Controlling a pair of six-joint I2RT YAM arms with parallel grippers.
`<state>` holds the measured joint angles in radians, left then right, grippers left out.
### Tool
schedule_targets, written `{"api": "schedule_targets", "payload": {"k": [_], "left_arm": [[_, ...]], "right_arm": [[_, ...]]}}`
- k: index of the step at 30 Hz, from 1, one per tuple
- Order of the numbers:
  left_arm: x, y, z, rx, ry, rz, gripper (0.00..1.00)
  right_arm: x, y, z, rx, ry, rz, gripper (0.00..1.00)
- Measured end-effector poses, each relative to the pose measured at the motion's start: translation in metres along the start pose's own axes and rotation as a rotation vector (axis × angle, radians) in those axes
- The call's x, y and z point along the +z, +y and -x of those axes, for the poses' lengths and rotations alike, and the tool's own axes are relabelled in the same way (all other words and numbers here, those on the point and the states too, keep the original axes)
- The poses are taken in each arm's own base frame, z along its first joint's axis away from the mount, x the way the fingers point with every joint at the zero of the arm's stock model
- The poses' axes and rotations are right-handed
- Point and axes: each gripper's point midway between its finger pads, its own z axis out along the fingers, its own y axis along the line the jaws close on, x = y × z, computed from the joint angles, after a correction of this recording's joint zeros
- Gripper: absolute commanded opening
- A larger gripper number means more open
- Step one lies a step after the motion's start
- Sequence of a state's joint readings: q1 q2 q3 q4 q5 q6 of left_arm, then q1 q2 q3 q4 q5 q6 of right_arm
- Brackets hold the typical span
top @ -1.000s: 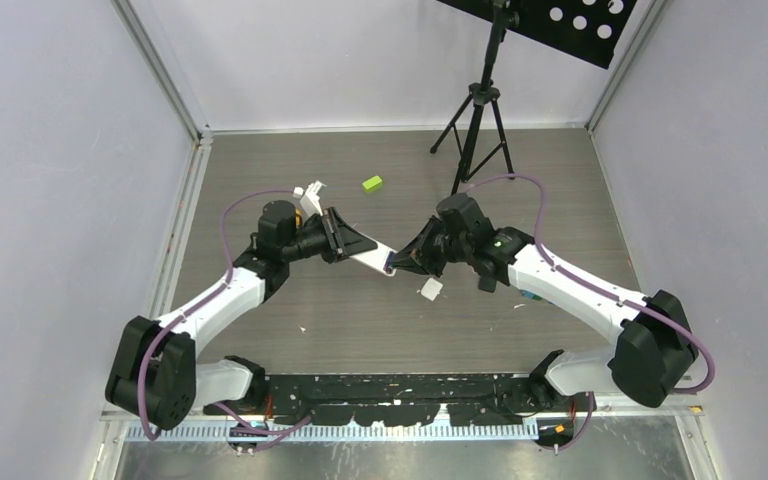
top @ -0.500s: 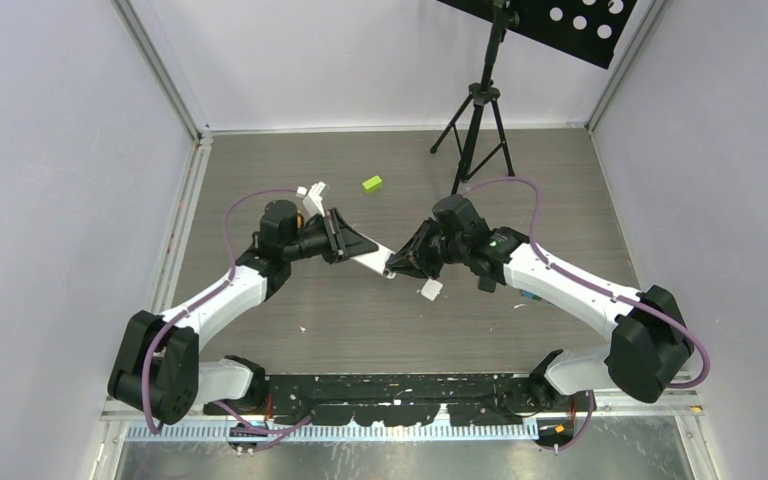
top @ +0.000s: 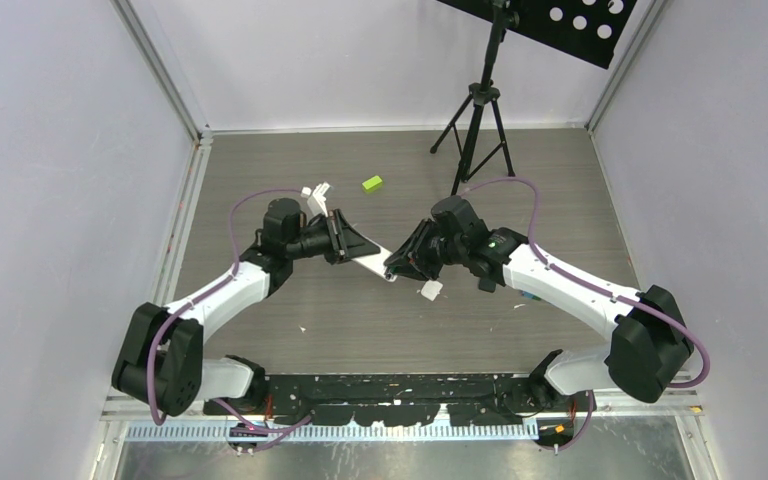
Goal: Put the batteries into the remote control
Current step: Load the battery into the remote control.
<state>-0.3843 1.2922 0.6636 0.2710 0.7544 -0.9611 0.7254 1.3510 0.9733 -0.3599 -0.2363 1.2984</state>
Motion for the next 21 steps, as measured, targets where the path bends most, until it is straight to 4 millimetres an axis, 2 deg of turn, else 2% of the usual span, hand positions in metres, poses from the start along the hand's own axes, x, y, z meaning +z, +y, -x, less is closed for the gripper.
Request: {"api": "schedule_targets", "payload": {"k": [2, 5, 12, 15, 18, 21], "left_arm": [[0.0, 0.001, 0.0, 0.0, 0.0, 0.002, 0.0], [0.001, 0.002, 0.0, 0.001, 0.003, 0.007, 0.0], [0.002, 0.006, 0.004, 0.004, -0.003, 0.019, 0.0], [0.002, 0.005, 0.01, 0.011, -0.015, 0.018, 0.0], [0.002, 0.004, 0.012, 0.017, -0.02, 0.018, 0.0], [0.002, 0.005, 0.014, 0.014, -0.022, 0.021, 0.0]], "right_arm": [[0.0, 0.0, 0.0, 0.0, 0.0, 0.0, 0.4], [0.0, 0.001, 0.0, 0.0, -0.001, 0.003, 0.4], [-0.001, -0.005, 0.002, 0.001, -0.015, -0.02, 0.2], [-0.001, -0.007, 0.002, 0.003, -0.013, -0.028, 0.17], [-0.001, -0.007, 0.002, 0.005, -0.014, -0.027, 0.18], [-0.001, -0.007, 0.002, 0.004, -0.015, -0.027, 0.28]]}}
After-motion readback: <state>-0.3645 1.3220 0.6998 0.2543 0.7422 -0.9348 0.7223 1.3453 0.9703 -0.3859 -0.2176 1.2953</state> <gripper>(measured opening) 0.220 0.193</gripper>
